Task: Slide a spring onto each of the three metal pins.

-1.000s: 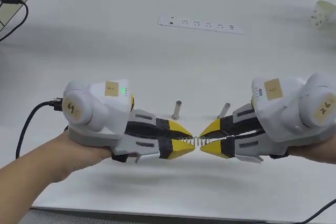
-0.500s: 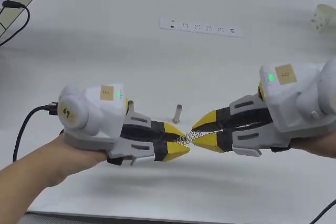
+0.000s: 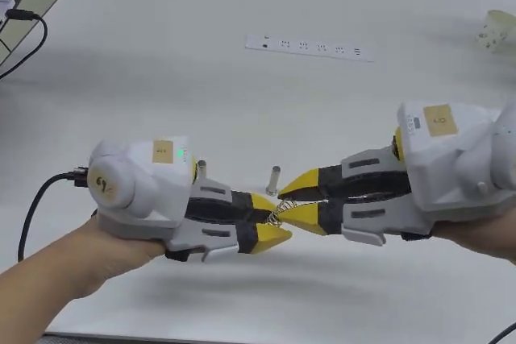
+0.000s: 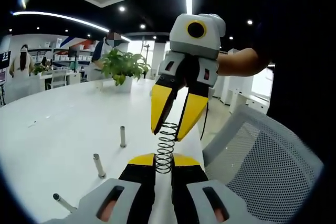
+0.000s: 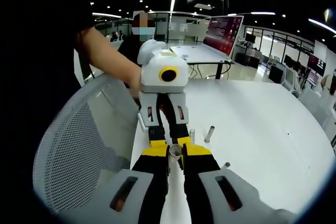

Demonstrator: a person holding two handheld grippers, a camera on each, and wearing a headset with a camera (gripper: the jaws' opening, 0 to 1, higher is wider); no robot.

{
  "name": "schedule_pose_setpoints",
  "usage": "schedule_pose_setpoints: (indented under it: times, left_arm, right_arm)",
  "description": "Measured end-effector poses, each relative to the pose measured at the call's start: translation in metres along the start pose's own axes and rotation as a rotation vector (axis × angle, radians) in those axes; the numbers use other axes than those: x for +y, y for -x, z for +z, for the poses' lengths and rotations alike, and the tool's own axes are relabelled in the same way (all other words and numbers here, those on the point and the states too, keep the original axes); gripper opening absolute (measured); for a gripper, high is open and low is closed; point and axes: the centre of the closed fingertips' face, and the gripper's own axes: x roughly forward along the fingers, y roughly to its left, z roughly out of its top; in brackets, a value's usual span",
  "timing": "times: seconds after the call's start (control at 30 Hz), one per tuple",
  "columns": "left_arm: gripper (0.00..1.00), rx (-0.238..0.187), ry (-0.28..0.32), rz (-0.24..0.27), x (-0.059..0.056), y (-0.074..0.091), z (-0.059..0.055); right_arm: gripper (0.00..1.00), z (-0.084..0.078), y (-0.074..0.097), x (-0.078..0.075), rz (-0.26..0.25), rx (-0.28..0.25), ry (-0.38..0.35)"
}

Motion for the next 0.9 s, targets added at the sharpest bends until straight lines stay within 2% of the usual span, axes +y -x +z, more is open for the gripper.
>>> schedule_pose_setpoints:
  times: [0.23,0.63,0.9]
  left_arm:
    - [0.02,0.005,-0.005,0.001,-0.0010,-0.0021,-0.0001]
    - [0.02,0.008,-0.017,0.018,0.0020,0.0022,0.0004]
    - [0.03,0.005,-0.017,0.029,0.0035,0.0036,0.0009]
  right_arm:
    - [0.07,0.0034,-0.0045,0.0032,-0.020,-0.015,0.077]
    - [0.07,0.0082,-0.0077,0.0032,-0.031,-0.060,0.100]
    - [0.07,0.0101,-0.0090,0.0031,-0.036,-0.058,0.133]
